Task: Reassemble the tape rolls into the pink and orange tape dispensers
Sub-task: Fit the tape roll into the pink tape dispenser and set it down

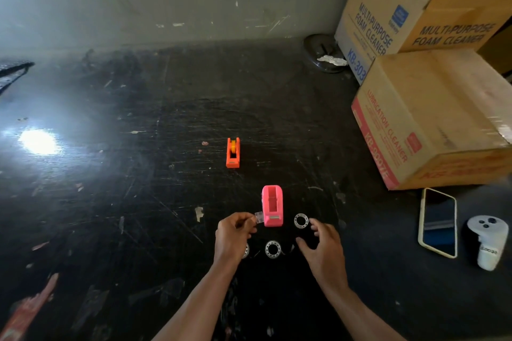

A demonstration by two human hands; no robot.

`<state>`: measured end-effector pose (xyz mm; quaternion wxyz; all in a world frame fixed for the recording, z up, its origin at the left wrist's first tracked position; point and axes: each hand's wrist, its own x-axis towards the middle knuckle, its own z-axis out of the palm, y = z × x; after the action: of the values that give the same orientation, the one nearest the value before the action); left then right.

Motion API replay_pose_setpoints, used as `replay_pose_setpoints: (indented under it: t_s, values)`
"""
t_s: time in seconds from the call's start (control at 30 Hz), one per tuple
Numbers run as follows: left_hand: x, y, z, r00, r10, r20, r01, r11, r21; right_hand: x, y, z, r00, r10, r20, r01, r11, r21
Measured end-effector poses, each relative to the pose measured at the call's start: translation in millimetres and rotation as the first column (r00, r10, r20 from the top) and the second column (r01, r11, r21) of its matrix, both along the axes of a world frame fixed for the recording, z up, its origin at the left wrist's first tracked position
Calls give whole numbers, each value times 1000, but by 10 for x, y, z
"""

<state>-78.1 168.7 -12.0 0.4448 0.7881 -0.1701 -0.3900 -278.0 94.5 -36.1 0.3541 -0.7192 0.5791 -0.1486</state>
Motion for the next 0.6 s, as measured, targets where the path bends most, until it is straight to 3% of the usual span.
replay_pose_setpoints:
  t_s: [0.2, 0.6]
  values:
    - [-41, 48, -24, 1000, -26, 0, 25, 999, 33, 106, 266, -35, 949, 314, -33, -310, 946, 90]
    - [-12, 214, -30, 997, -76, 12, 75, 995, 63, 244, 215, -80, 902, 432, -33, -431, 902, 22]
